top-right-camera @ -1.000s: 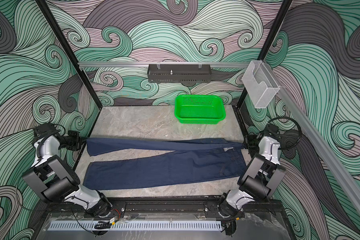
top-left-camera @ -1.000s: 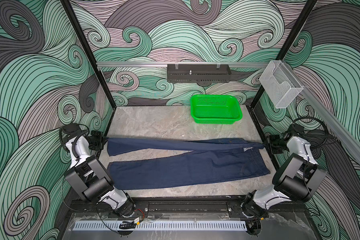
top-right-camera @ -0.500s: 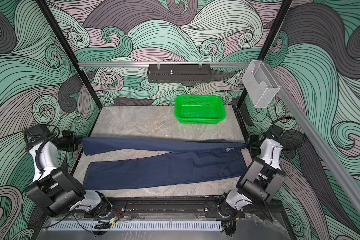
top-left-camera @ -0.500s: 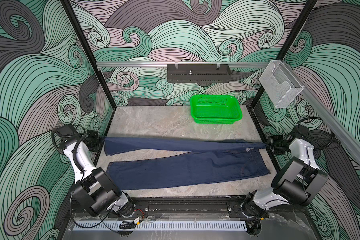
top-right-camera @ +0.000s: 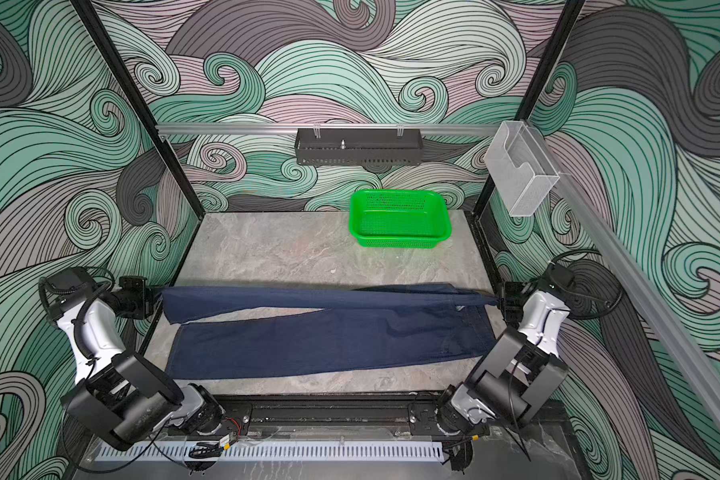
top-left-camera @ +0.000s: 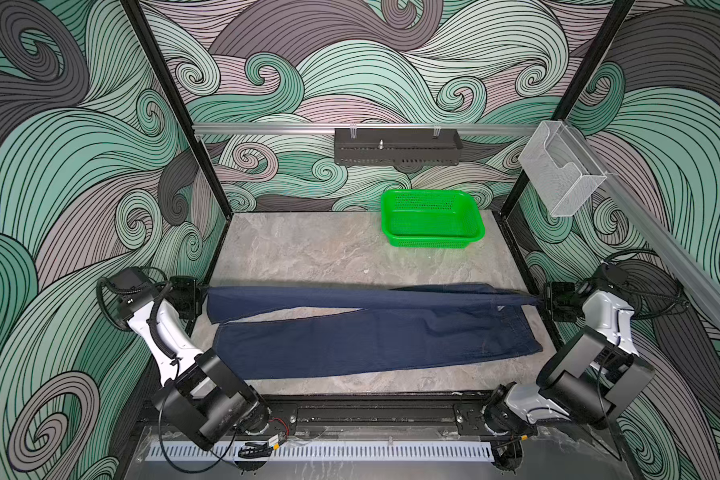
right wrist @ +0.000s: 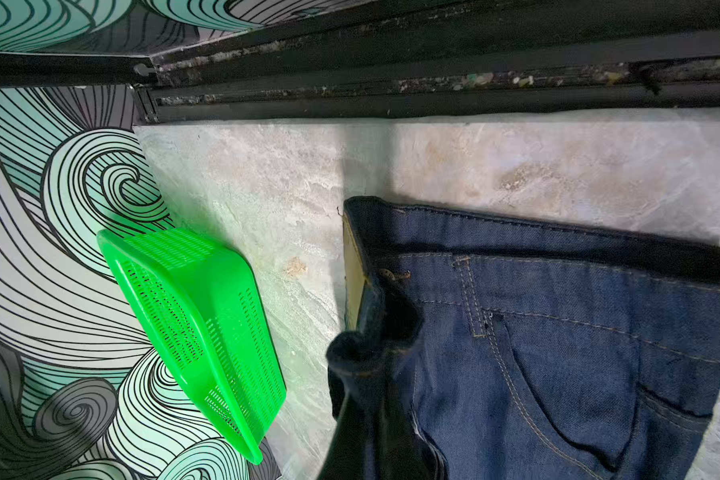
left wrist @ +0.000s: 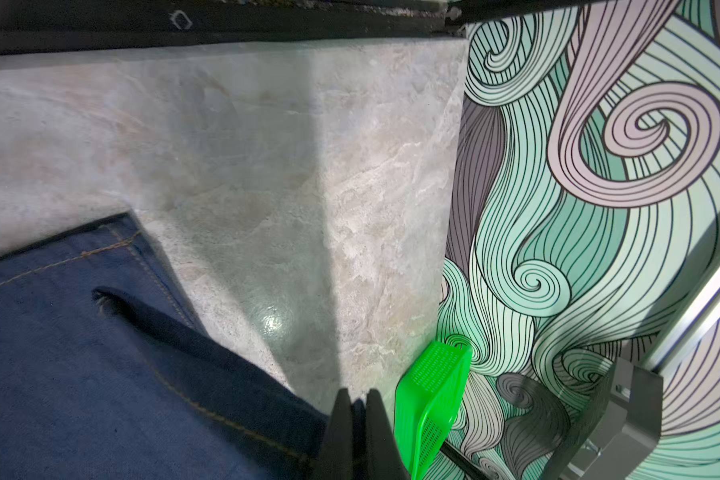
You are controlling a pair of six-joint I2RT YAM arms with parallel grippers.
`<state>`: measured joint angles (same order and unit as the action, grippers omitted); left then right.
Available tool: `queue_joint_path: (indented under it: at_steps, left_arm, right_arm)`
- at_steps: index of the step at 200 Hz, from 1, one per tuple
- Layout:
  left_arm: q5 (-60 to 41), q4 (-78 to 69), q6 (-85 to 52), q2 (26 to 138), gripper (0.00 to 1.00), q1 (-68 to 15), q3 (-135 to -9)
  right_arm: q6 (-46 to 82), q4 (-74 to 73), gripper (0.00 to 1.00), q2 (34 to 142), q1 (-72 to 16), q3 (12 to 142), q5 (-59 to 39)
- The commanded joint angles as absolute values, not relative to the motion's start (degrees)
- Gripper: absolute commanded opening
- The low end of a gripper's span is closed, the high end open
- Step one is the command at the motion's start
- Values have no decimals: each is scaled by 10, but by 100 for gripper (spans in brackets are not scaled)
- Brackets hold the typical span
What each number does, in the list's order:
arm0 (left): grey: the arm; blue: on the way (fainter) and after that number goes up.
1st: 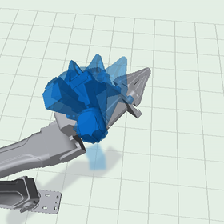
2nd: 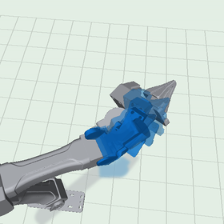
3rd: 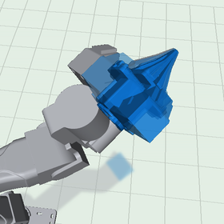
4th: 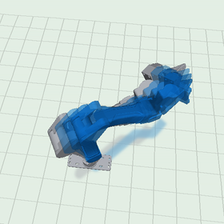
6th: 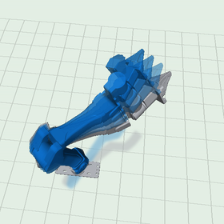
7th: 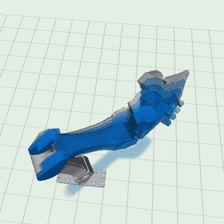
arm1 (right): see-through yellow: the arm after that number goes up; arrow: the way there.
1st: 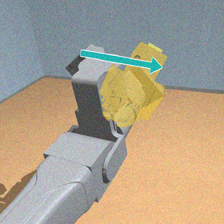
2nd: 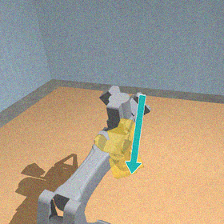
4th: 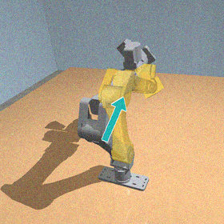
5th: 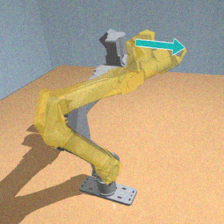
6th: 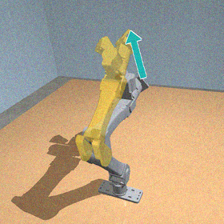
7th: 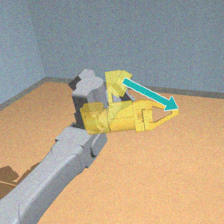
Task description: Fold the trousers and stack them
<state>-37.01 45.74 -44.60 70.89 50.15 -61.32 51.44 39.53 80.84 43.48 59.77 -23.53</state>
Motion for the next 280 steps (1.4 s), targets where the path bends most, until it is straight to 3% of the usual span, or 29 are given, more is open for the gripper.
queue_joint_path:
  at_steps: [1,45,136,280]
  left_arm:
    - [-337,474,-453,677,0,524,-602]
    - [-305,457,-467,635,0,543,-545]
    - [-298,417,-454,651,0,555,-477]
    - [-288,450,-476,632,0,624,-441]
  right_arm:
    - [517,384,0,792,448,587,-219]
    - [515,385,0,775,456,556,-208]
    - [512,364,0,753,479,485,-181]
    - [559,389,0,679,529,406,-155]
